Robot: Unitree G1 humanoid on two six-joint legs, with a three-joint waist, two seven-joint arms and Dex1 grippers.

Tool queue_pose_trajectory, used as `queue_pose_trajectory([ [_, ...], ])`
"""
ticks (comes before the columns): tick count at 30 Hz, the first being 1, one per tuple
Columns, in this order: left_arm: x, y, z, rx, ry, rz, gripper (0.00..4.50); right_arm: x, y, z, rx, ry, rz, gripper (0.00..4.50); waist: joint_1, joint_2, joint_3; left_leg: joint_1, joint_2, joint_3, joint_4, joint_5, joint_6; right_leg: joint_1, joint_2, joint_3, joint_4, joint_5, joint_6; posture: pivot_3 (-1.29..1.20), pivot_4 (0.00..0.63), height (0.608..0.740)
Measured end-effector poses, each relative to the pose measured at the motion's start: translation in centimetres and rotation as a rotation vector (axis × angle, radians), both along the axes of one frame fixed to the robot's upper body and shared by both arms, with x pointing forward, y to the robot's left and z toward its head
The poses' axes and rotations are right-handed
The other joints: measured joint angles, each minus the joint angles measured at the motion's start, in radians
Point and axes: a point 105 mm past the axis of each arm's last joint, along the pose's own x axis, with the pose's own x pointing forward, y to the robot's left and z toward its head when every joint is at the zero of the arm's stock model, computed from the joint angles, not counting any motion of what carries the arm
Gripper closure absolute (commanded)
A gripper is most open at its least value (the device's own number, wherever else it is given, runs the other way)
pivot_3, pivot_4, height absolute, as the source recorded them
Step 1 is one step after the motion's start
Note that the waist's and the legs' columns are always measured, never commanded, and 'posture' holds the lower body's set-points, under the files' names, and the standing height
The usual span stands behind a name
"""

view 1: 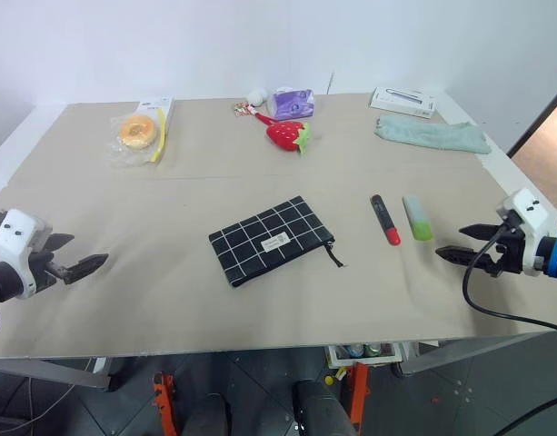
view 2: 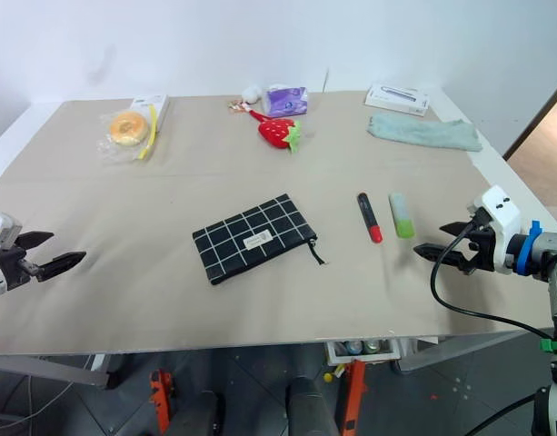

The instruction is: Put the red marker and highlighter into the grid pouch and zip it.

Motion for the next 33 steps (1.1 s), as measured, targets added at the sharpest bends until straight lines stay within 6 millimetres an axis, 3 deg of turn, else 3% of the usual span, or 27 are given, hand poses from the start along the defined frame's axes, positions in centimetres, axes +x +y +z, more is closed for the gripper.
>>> queue_pose_trajectory([
  [16,0.2,-0.3,0.5,-0.004,-0.019,-0.009,0.06,0.2,0.3,0.3,0.009,-0.012,0.006,0.00,0.000,0.000,0.000,0.000,0.000,0.000,0.000,0.000,0.000,0.000,0.000,0.000,0.000,0.000,0.000,0.00,0.150,0.740],
  [21,0.5,-1.3,0.6,-0.017,-0.037,-0.041,0.06,0.5,2.0,1.6,0.042,-0.049,0.078,0.00,0.000,0.000,0.000,0.000,0.000,0.000,0.000,0.000,0.000,0.000,0.000,0.000,0.000,0.001,0.001,0.00,0.150,0.740],
  [22,0.6,-1.5,0.7,-0.027,-0.047,-0.048,0.06,0.5,2.8,2.0,0.063,-0.062,0.098,0.00,-0.001,0.000,0.000,0.000,0.000,0.000,0.000,0.000,0.000,0.000,0.000,0.000,0.000,0.001,0.001,0.00,0.150,0.740],
  [23,0.9,-2.1,0.8,-0.039,-0.067,-0.069,0.06,0.8,4.9,2.7,0.109,-0.096,0.158,0.00,-0.003,0.000,0.000,0.001,0.001,0.000,0.001,0.000,0.000,0.000,0.001,0.001,0.000,0.001,0.001,0.00,0.150,0.740],
  [26,1.7,-4.5,1.8,-0.055,-0.133,-0.157,0.00,1.3,10.1,3.6,0.190,-0.160,0.279,0.77,-0.005,-0.002,0.000,0.000,0.003,0.000,0.003,0.000,0.000,0.000,0.005,0.002,0.000,0.003,0.001,0.00,0.150,0.740],
  [27,2.1,-5.8,2.1,-0.055,-0.152,-0.205,0.00,1.9,12.3,3.7,0.208,-0.184,0.299,1.22,-0.004,-0.002,0.000,0.000,0.003,-0.001,0.003,0.000,0.000,0.000,0.006,0.002,0.001,0.004,0.001,0.00,0.150,0.740],
  [33,2.9,-11.1,1.5,-0.043,-0.205,-0.386,0.00,3.3,18.8,1.4,0.250,-0.170,0.313,4.24,-0.001,-0.002,-0.001,-0.003,0.003,-0.001,0.004,0.000,0.000,-0.001,0.008,0.006,0.000,0.004,0.002,0.00,0.150,0.740],
])
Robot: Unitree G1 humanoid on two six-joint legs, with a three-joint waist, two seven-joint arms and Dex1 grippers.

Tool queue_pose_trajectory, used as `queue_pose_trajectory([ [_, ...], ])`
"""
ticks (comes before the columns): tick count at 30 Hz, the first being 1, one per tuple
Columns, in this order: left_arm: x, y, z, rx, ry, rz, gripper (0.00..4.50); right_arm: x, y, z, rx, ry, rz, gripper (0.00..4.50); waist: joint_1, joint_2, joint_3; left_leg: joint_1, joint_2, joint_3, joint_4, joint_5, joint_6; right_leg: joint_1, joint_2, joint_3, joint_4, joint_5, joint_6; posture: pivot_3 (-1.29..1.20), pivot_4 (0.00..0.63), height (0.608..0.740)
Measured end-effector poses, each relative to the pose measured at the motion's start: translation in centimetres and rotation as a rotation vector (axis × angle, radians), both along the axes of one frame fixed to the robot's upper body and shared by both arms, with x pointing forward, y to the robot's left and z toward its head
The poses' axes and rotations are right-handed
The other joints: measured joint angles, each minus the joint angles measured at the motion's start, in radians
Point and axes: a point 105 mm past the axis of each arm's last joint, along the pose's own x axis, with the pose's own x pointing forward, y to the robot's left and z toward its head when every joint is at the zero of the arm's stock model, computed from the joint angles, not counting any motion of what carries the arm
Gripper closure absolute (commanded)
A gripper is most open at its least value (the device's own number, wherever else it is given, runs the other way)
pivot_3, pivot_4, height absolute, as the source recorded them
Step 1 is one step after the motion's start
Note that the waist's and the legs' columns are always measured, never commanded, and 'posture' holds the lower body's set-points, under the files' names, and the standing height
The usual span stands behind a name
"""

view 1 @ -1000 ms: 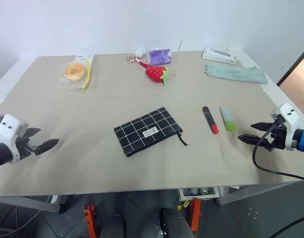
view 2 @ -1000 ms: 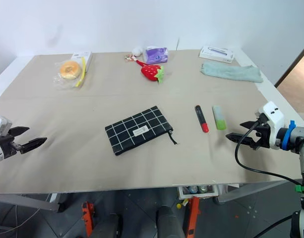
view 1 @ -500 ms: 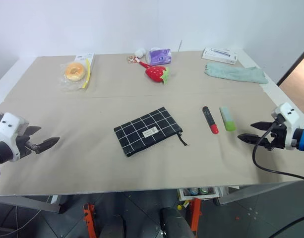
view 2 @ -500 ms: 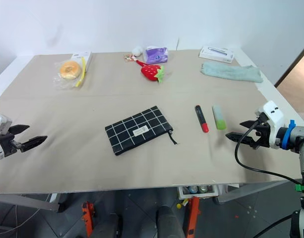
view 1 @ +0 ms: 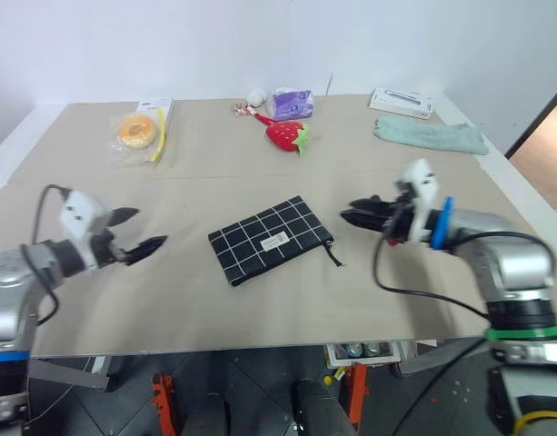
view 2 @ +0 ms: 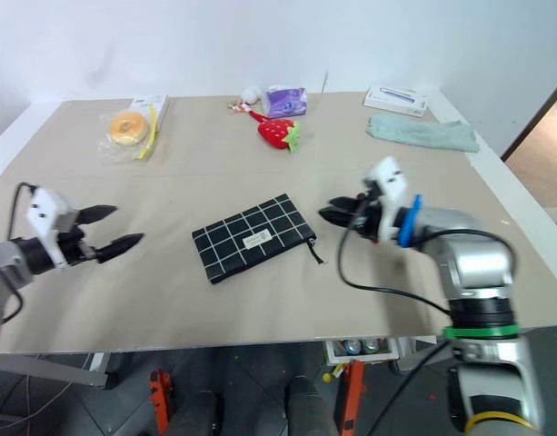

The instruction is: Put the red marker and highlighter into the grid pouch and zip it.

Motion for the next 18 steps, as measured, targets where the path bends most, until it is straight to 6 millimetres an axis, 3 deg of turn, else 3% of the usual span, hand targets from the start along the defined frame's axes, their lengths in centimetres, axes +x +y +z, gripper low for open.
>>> queue_pose_trajectory([
  [1,0.0,-0.6,-0.2,0.017,-0.009,-0.022,0.00,0.2,0.5,-0.4,0.005,0.008,-0.009,4.43,0.001,0.000,0.000,0.000,0.000,0.000,0.000,0.000,0.000,0.000,0.000,0.000,0.000,0.000,0.000,0.00,0.150,0.740],
  [6,0.3,-3.3,-0.4,0.169,-0.147,-0.115,0.00,1.4,2.0,-2.7,-0.016,0.034,-0.104,4.43,0.003,-0.001,-0.001,0.000,0.000,0.000,0.000,-0.001,0.000,0.000,0.000,0.001,-0.001,0.000,0.000,0.00,0.150,0.740],
  [9,-0.1,-5.8,-1.2,0.339,-0.312,-0.231,0.00,1.7,3.0,-5.8,-0.077,0.088,-0.150,4.43,0.004,-0.001,-0.001,0.001,0.000,0.000,0.000,-0.001,0.000,0.000,0.001,0.001,-0.001,0.000,-0.001,0.00,0.150,0.740],
  [14,-1.2,-8.0,-2.8,0.514,-0.480,-0.377,0.00,1.7,3.1,-6.0,-0.114,0.075,-0.157,4.43,0.004,-0.004,-0.003,0.002,0.000,0.000,0.000,-0.001,0.000,0.001,0.001,0.001,0.000,0.000,-0.001,0.00,0.150,0.740],
  [18,-1.9,-7.7,-4.5,0.650,-0.534,-0.468,0.00,1.7,3.2,-6.1,-0.117,0.079,-0.167,4.43,0.003,-0.004,-0.003,0.002,0.001,0.000,0.000,-0.001,0.000,0.001,0.002,0.001,0.000,0.000,-0.001,0.00,0.150,0.740],
])
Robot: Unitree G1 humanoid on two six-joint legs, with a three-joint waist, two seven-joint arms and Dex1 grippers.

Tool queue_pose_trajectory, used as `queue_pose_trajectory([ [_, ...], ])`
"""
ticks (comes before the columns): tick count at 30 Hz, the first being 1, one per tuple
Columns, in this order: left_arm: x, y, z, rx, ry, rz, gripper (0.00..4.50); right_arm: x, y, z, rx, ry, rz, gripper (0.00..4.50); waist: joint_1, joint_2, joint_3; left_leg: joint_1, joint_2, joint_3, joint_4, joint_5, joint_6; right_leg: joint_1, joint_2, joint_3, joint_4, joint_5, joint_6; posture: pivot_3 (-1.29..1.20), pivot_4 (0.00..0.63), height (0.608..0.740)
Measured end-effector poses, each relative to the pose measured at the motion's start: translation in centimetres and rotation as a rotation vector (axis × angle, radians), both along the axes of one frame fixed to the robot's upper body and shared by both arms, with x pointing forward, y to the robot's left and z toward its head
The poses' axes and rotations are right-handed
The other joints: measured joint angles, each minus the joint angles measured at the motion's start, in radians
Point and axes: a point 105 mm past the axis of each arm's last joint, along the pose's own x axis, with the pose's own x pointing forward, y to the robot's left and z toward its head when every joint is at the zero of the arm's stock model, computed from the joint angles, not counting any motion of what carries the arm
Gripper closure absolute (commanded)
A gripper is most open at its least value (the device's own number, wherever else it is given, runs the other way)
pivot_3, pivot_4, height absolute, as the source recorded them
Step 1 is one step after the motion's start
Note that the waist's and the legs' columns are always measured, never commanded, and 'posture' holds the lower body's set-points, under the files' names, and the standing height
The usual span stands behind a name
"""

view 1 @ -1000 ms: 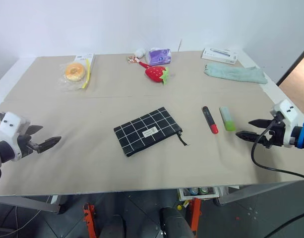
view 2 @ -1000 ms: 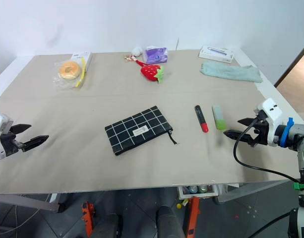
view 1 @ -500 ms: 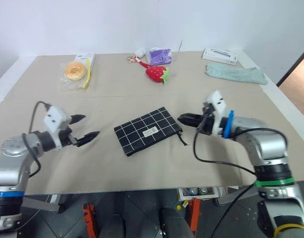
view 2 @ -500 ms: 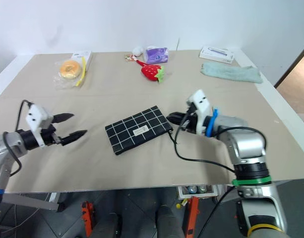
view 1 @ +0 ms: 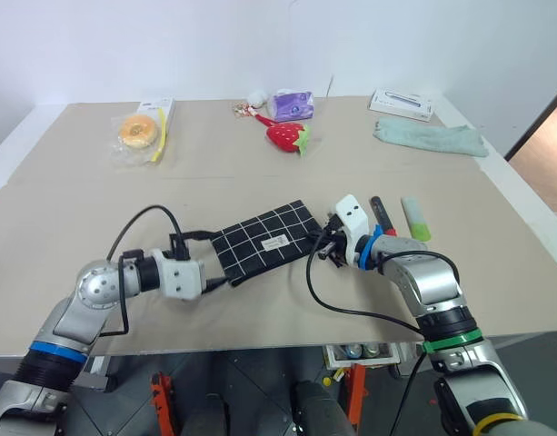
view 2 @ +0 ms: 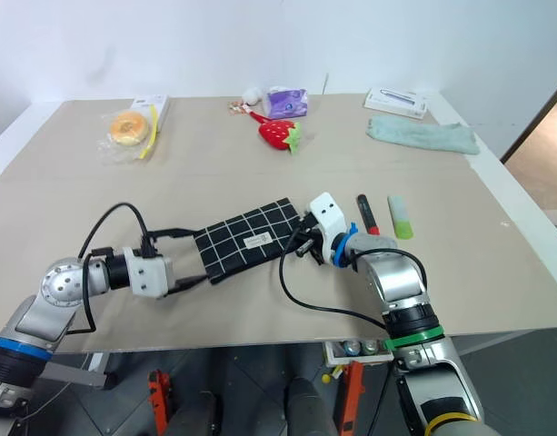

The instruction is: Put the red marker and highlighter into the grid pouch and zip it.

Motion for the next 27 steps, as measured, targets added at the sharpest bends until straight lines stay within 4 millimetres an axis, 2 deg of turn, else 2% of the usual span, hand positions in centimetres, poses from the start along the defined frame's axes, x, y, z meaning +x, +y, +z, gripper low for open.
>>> queue_pose_trajectory([
  [4,-0.4,0.5,0.0,0.040,-0.055,-0.037,0.00,0.0,0.0,-0.1,0.001,0.008,-0.015,4.43,0.000,-0.001,-0.002,0.000,0.001,0.000,0.000,0.000,0.000,0.000,0.000,0.000,0.000,0.000,0.000,0.00,0.150,0.740],
  [10,-0.9,0.2,-0.3,0.032,-0.088,-0.064,0.00,0.0,0.1,-0.2,0.003,0.017,-0.021,4.43,0.000,-0.003,-0.005,0.001,0.001,0.000,0.000,0.000,0.000,0.001,0.001,0.000,0.000,0.000,0.000,0.00,0.150,0.740],
  [22,0.2,-3.5,-1.1,-0.022,-0.170,-0.105,0.00,-0.2,0.6,-0.7,0.008,0.040,-0.022,4.43,0.000,-0.001,-0.013,0.004,0.001,0.000,0.000,0.000,0.001,0.004,0.002,0.000,0.000,0.000,0.000,0.00,0.150,0.740],
  [27,0.5,-3.8,-1.2,-0.028,-0.173,-0.109,0.00,-0.6,0.7,-0.7,0.009,0.044,-0.017,4.43,0.000,0.000,-0.014,0.004,0.001,-0.001,0.000,0.000,0.001,0.004,0.002,0.000,0.000,0.000,0.000,0.00,0.150,0.740],
])
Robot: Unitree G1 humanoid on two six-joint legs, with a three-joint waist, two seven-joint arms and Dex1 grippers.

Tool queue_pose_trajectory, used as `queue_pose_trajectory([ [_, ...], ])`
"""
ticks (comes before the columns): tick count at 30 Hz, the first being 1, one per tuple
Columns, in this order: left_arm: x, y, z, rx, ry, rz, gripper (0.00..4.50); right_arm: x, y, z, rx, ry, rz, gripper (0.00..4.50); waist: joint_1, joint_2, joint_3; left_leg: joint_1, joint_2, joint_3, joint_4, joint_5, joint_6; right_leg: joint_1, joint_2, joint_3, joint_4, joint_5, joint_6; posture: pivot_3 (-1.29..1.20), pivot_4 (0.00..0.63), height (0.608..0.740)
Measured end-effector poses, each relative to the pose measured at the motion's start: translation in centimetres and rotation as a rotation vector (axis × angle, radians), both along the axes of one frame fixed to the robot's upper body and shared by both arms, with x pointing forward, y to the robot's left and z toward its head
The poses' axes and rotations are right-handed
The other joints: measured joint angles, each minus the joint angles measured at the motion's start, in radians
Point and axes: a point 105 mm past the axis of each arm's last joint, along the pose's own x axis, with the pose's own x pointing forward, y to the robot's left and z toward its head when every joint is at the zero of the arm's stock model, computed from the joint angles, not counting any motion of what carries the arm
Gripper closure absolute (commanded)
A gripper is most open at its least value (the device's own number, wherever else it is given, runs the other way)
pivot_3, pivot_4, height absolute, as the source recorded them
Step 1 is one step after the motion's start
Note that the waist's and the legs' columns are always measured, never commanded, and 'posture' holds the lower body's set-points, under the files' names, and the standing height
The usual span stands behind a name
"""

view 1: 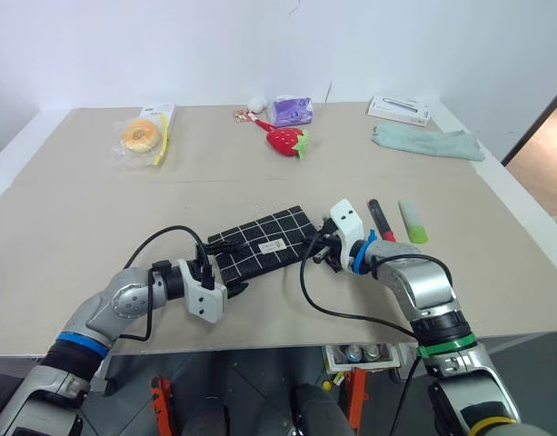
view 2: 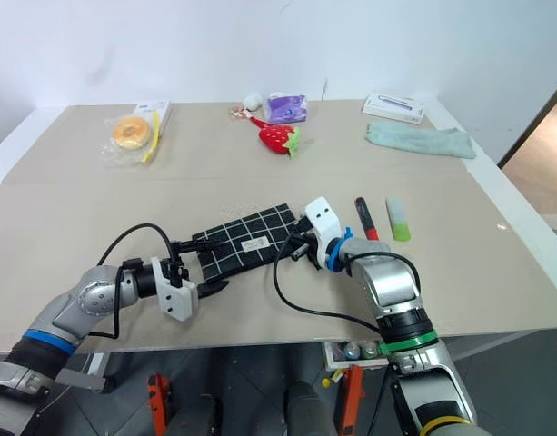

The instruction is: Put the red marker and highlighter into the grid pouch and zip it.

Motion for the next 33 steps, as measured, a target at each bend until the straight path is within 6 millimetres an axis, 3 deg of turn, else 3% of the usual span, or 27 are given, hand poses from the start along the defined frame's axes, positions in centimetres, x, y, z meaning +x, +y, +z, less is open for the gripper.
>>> queue_pose_trajectory([
  [1,0.0,0.0,0.0,0.002,-0.001,-0.001,0.00,0.0,0.0,0.0,0.000,0.001,0.000,4.43,0.000,0.000,0.000,0.000,0.000,0.000,0.000,0.000,0.000,0.000,0.000,0.000,0.000,0.000,0.000,0.00,0.150,0.740],
  [3,0.1,-0.1,0.0,0.004,-0.002,-0.003,0.54,0.0,0.1,0.0,0.003,0.002,0.001,4.50,0.000,0.000,0.000,0.000,0.000,0.000,0.000,0.000,0.000,0.000,0.000,0.000,0.000,0.000,0.000,0.00,0.150,0.740],
  [7,0.0,0.1,-0.8,0.033,0.020,-0.010,2.32,-0.1,0.3,0.0,0.008,0.001,0.004,4.50,0.000,0.000,0.000,0.000,0.001,0.000,0.000,0.000,0.000,0.000,0.001,0.000,0.000,0.000,0.000,0.00,0.150,0.740],
  [16,0.7,1.5,-0.8,0.080,0.004,0.005,2.32,-0.1,0.5,0.0,0.013,0.000,0.009,4.50,-0.001,0.000,0.000,-0.001,0.002,0.000,-0.002,0.000,0.000,-0.002,0.003,0.000,0.000,-0.001,-0.001,0.00,0.150,0.740],
  [19,0.7,1.2,-0.8,0.075,0.008,-0.001,3.23,-0.1,0.5,0.0,0.013,-0.001,0.009,4.50,-0.001,0.000,0.000,-0.001,0.002,0.000,-0.002,0.000,0.000,-0.002,0.003,0.000,0.000,-0.001,-0.001,0.00,0.150,0.740],
  [21,0.9,1.0,-0.1,0.061,-0.008,-0.008,4.23,-0.1,0.4,0.1,0.014,-0.002,0.008,4.50,0.000,0.001,0.000,-0.001,0.002,0.000,-0.002,0.000,0.000,-0.001,0.003,0.000,0.000,-0.001,-0.001,0.00,0.150,0.740],
  [22,1.0,1.0,0.3,0.054,-0.016,-0.008,4.44,-0.1,0.4,0.1,0.014,-0.002,0.008,4.50,0.000,0.001,-0.001,-0.001,0.002,0.000,-0.002,0.000,0.000,-0.001,0.003,0.001,0.000,-0.001,-0.001,0.00,0.150,0.740],
  [33,1.0,0.9,0.2,0.045,0.009,-0.002,4.44,-0.1,0.4,0.1,0.016,-0.002,0.009,4.50,0.000,0.002,-0.001,-0.001,0.002,0.000,-0.002,0.000,0.000,-0.002,0.003,0.001,0.000,-0.001,-0.002,0.00,0.150,0.740],
])
